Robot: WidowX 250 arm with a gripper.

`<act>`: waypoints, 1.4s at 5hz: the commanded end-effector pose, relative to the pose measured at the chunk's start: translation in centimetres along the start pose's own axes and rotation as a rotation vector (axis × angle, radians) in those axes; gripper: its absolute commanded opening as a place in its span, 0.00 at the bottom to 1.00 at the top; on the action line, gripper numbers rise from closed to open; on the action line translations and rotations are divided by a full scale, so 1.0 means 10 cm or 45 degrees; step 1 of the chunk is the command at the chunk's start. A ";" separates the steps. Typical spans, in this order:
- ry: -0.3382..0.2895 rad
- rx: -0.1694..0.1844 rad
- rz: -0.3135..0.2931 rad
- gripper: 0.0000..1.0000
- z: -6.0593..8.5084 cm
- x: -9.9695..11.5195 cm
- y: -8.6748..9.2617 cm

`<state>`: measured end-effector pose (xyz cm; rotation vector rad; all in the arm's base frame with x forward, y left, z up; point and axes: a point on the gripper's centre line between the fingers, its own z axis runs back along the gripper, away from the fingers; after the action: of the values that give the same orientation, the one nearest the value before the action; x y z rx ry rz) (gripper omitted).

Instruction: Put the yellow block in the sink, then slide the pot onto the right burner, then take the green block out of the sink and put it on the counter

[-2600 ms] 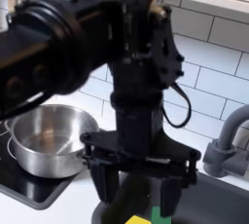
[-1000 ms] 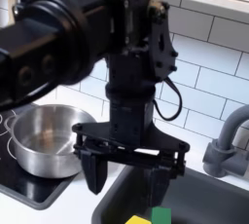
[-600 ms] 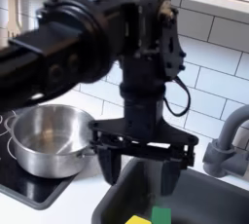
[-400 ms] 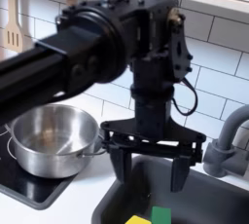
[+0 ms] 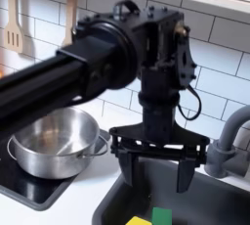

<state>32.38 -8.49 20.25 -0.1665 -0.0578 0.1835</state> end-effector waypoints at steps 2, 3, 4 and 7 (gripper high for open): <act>0.027 -0.015 0.039 1.00 -0.26 0.33 -0.17; 0.035 -0.012 0.055 1.00 -0.33 0.41 -0.27; 0.033 0.009 0.078 1.00 -0.40 0.51 -0.26; 0.026 0.091 0.063 1.00 -0.55 0.58 -0.14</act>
<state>38.76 -9.89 15.53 -0.1044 -0.0314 0.2258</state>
